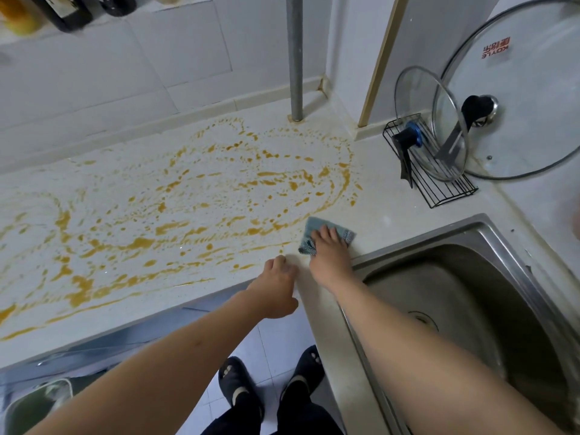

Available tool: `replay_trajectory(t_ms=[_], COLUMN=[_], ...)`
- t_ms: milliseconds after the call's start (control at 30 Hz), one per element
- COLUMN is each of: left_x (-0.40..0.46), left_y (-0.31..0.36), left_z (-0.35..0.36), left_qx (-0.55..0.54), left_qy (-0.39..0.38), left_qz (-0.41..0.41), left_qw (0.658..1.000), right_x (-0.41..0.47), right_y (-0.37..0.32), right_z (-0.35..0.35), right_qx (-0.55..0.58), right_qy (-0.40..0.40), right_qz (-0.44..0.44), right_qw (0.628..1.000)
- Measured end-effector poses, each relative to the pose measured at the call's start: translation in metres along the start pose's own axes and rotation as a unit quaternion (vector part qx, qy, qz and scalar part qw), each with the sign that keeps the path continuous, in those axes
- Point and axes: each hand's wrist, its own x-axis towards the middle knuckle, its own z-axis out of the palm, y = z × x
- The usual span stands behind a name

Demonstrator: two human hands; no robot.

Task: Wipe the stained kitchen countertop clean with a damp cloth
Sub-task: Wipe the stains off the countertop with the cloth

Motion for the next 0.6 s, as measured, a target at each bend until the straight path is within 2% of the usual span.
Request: replay_trajectory(t_ms=[200, 267, 367, 500, 600], left_x=[-0.001, 0.000, 0.003, 0.003, 0.002], left_y=[-0.009, -0.010, -0.010, -0.009, -0.010], left_z=[0.001, 0.001, 0.001, 0.002, 0.003], left_qx=[-0.005, -0.018, -0.017, -0.016, -0.015], left_qy=[-0.007, -0.007, -0.011, -0.019, -0.019], left_qz=[0.006, 0.002, -0.004, -0.004, 0.003], left_qw=[1.000, 1.000, 1.000, 1.000, 1.000], right_x=[-0.027, -0.030, -0.022, 0.004, 0.009], right_y=[0.003, 0.025, 0.064, 0.079, 0.043], right_z=[0.012, 0.006, -0.016, -0.041, -0.031], right_qx=[-0.053, -0.080, -0.115, -0.082, -0.063], right_qy=[-0.066, -0.069, -0.021, -0.011, -0.019], right_qz=[-0.169, -0.177, -0.089, 0.070, 0.060], right_qw=[0.982, 0.978, 0.989, 0.994, 0.996])
